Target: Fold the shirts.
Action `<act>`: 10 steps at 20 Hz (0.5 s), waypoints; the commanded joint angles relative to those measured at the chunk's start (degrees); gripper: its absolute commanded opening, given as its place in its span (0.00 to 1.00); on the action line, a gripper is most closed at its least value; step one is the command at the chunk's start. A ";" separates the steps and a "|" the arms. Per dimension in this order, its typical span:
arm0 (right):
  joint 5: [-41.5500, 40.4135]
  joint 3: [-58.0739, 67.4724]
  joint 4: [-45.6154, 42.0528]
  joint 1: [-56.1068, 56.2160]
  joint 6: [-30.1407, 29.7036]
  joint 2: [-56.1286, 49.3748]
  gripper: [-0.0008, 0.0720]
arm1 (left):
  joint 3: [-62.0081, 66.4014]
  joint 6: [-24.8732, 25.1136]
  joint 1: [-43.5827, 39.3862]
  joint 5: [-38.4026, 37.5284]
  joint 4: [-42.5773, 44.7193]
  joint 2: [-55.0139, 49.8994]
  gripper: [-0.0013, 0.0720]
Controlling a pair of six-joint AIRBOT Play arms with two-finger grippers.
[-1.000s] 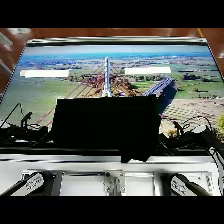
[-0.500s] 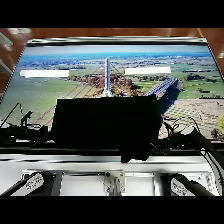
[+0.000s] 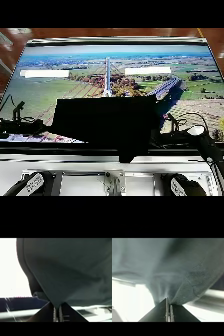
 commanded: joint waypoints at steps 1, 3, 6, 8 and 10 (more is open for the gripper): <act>-1.20 5.11 5.73 -0.26 -0.07 2.64 0.10 | 3.65 1.44 0.00 0.92 -1.64 1.31 0.08; -5.14 9.73 5.60 -0.26 0.85 1.99 0.10 | 4.66 1.44 -0.15 3.13 -3.91 1.01 0.08; -8.46 16.31 5.42 -0.26 1.27 -3.96 0.10 | 4.96 1.44 -0.31 8.00 -8.37 -0.20 0.08; -9.14 20.79 5.53 -0.26 1.25 -9.46 0.10 | 5.95 1.44 -0.44 9.70 -10.54 -2.23 0.08; -9.94 26.12 5.73 -0.09 1.25 -15.37 0.10 | 8.33 1.44 -1.33 10.23 -11.23 -5.46 0.08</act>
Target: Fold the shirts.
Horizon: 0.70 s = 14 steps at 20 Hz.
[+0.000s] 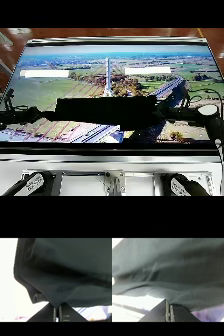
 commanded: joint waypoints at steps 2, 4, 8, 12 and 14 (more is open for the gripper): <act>-3.32 11.41 0.39 0.66 0.22 -11.80 0.10 | 6.01 0.09 -2.67 2.71 -2.80 -7.04 0.08; -5.03 15.19 0.46 2.08 0.42 -16.33 0.10 | 10.38 0.09 -5.07 2.78 -2.73 -11.98 0.08; -10.88 21.38 0.48 4.96 0.44 -23.82 0.10 | 16.15 -2.16 -6.88 2.86 -2.71 -20.94 0.08; -13.33 23.67 0.00 5.07 1.09 -27.12 0.10 | 19.54 -4.00 -6.43 2.89 -2.75 -25.83 0.08; -13.49 23.65 -2.19 5.07 1.27 -28.22 0.10 | 20.59 -4.00 -7.15 2.86 -2.73 -27.56 0.08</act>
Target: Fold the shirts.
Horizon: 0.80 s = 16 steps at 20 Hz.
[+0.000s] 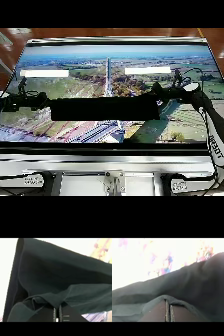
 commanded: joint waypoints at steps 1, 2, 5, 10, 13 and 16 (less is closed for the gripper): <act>-2.03 1.11 -3.54 0.22 1.07 -2.71 0.10 | 2.43 -0.92 -0.98 -0.04 -0.02 -3.93 0.08; -2.23 1.11 -4.87 0.22 1.70 -3.04 0.10 | 2.51 -0.92 -1.44 -0.04 -0.07 -4.48 0.12; -3.04 1.11 -8.39 0.22 2.49 -3.26 0.17 | 2.51 -0.92 -2.78 -0.04 -0.04 -5.07 0.59; -1.42 1.90 -12.57 -4.76 0.90 0.39 0.94 | 7.80 -2.40 -0.02 -7.52 0.02 -4.79 0.94; 6.08 1.88 -19.26 -9.92 4.57 1.95 0.94 | 13.53 -8.70 3.28 -14.88 -0.07 -4.66 0.94; 12.90 1.88 -20.72 -11.58 4.61 -1.03 0.94 | 17.27 -13.81 3.61 -21.53 -2.47 -3.87 0.93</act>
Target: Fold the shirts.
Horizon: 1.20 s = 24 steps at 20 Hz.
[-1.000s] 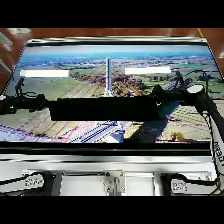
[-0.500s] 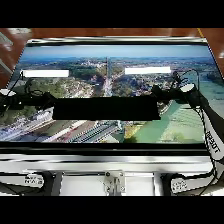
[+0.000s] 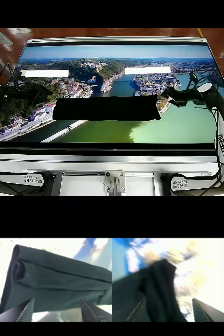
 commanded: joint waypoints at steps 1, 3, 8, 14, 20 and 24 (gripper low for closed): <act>8.35 0.04 -2.03 -1.75 0.74 -2.93 0.94 | 4.22 -4.74 0.52 -8.13 -3.02 1.09 0.93; 8.96 0.04 2.80 -0.39 -0.98 -6.27 0.94 | 4.39 -4.59 -0.55 -8.13 -4.55 2.38 0.93; 6.05 0.07 8.50 4.48 -1.64 -11.89 0.94 | 4.44 -3.06 -4.13 -4.74 -12.39 4.33 0.93; 9.53 0.81 8.70 6.12 -0.44 -12.61 0.11 | 4.44 2.99 -10.05 0.11 -23.80 4.42 0.86; 19.32 7.39 8.76 3.69 0.20 -0.57 0.10 | 4.26 9.90 -22.71 6.60 -21.62 2.23 0.08; 21.77 7.98 8.57 3.65 4.98 10.32 0.10 | 4.28 9.68 -33.92 9.20 -18.56 -4.72 0.08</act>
